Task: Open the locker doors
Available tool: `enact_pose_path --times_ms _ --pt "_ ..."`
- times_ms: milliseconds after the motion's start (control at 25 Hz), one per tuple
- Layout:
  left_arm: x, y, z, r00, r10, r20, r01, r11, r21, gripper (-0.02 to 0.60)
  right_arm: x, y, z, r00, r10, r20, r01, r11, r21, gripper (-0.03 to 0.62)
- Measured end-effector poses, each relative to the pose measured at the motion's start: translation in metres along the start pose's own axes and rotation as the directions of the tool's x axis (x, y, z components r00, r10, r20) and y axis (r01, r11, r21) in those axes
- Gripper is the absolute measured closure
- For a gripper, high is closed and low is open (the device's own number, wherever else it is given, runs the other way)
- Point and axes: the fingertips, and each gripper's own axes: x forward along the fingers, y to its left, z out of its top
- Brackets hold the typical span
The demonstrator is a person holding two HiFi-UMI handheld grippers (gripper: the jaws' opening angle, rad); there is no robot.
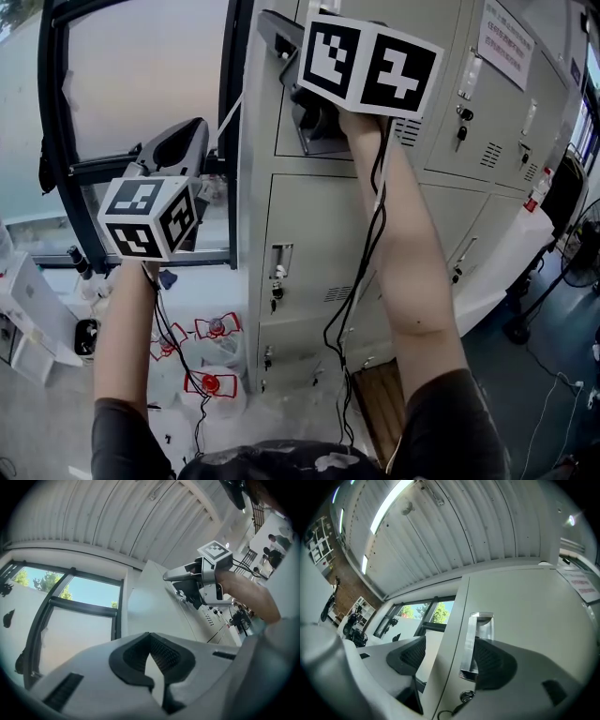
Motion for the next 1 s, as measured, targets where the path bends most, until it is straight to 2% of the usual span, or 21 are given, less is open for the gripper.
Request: enact_pose_path --times_ms 160,400,640,800,920,1000 --pt "0.000 -0.004 -0.005 1.000 -0.019 -0.002 0.019 1.000 -0.014 0.574 0.000 0.000 0.000 0.999 -0.026 0.022 0.026 1.000 0.006 0.266" --pt "-0.003 -0.007 -0.001 0.999 -0.038 0.014 0.039 0.999 -0.026 0.574 -0.007 0.004 0.004 0.999 0.009 0.039 -0.011 0.999 0.052 0.266" --pt "-0.005 -0.008 0.003 0.998 -0.051 0.023 0.052 0.998 -0.039 0.574 -0.022 0.010 0.011 0.999 -0.035 0.023 0.036 0.998 -0.046 0.266" --pt "-0.006 -0.016 0.006 0.997 -0.076 0.026 0.077 0.996 -0.041 0.574 -0.032 0.011 0.016 0.996 -0.082 0.022 0.084 0.994 -0.074 0.274" --pt "-0.009 -0.023 0.008 0.995 -0.097 0.029 0.098 0.994 -0.038 0.574 -0.039 0.006 0.020 0.989 -0.147 0.018 0.148 0.984 -0.095 0.356" --pt "-0.012 -0.026 0.010 0.994 -0.107 0.031 0.108 0.993 -0.038 0.574 -0.045 0.002 0.022 0.984 -0.180 0.016 0.181 0.978 -0.105 0.386"
